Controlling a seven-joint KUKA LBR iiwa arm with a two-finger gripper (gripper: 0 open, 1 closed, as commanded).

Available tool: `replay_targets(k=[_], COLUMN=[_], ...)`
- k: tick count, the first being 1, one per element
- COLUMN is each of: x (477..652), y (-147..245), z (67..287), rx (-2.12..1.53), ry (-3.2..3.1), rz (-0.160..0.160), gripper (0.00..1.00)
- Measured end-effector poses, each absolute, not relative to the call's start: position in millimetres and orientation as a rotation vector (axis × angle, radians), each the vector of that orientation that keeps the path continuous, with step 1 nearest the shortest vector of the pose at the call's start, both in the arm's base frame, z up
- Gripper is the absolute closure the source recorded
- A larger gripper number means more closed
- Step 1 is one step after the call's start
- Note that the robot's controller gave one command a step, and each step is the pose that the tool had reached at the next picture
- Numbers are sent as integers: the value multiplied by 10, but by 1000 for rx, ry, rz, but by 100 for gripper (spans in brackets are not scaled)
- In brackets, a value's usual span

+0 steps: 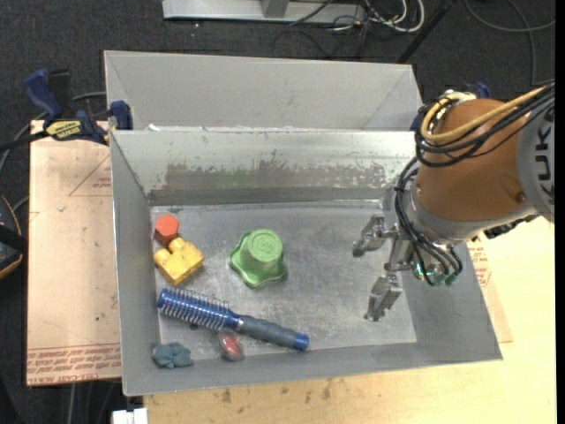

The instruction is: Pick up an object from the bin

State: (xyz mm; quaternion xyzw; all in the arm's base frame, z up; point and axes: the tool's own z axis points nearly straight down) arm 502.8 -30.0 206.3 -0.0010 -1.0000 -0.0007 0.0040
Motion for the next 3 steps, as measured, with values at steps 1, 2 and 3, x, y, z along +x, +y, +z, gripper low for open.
replay_targets(k=[1, 2, 3], x=[4924, 4964, 4952], y=[525, 1180, 1174], z=[1529, 809, 787], rx=[151, -68, -67], ry=[-3132, -3148, -3143], rz=[-7, -6, -3], gripper=[0, 0, 100])
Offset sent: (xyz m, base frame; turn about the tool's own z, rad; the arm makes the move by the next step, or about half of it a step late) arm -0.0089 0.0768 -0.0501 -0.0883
